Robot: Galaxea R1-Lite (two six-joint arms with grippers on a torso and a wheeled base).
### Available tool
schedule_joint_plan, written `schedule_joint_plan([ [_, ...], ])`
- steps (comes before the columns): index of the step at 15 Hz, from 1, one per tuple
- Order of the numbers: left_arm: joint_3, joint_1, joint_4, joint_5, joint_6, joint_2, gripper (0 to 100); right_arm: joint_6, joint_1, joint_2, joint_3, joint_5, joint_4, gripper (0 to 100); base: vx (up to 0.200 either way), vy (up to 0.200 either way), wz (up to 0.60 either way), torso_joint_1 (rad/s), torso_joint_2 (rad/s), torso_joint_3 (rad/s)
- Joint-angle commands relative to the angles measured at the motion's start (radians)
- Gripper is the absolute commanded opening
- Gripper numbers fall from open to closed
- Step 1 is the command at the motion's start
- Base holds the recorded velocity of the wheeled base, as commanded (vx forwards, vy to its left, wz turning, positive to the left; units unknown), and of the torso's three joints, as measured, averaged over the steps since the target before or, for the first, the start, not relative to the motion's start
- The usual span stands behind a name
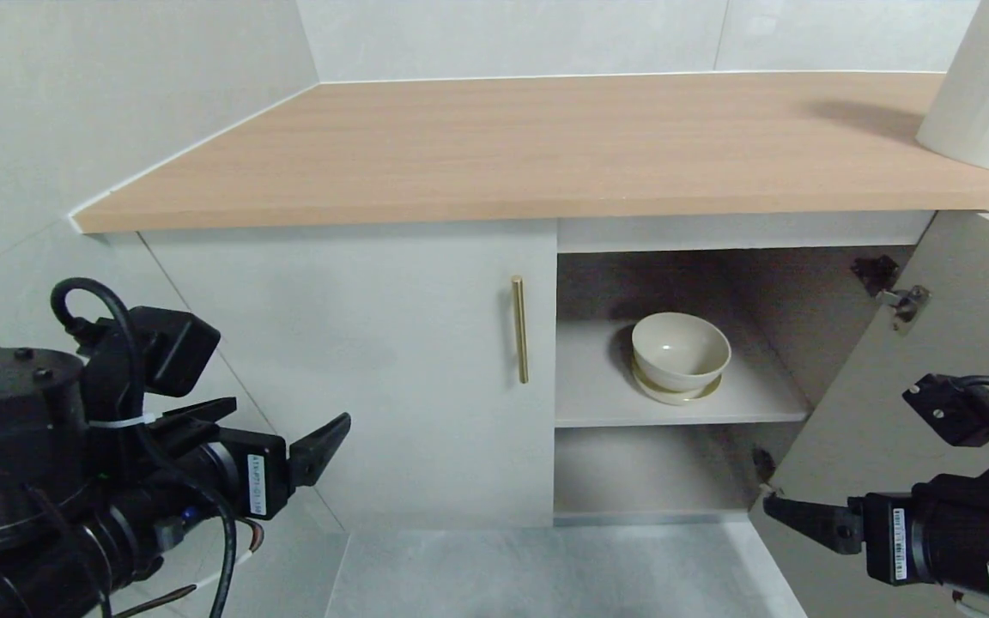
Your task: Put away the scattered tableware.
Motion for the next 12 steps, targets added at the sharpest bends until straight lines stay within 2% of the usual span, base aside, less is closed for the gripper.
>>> schedule_joint_plan([
  [1,0.002,-0.001,0.001,0.0,-0.001,0.005,100,0.0,0.005,0.009,0.006,0.003,-0.001,100,-0.2,0.0,0.0,-0.002,0.0,0.007],
  [12,0.008,-0.002,0.001,-0.001,-0.001,0.022,100,0.0,0.007,0.025,0.02,0.009,-0.001,100,-0.2,0.0,0.0,0.002,0.0,0.002],
])
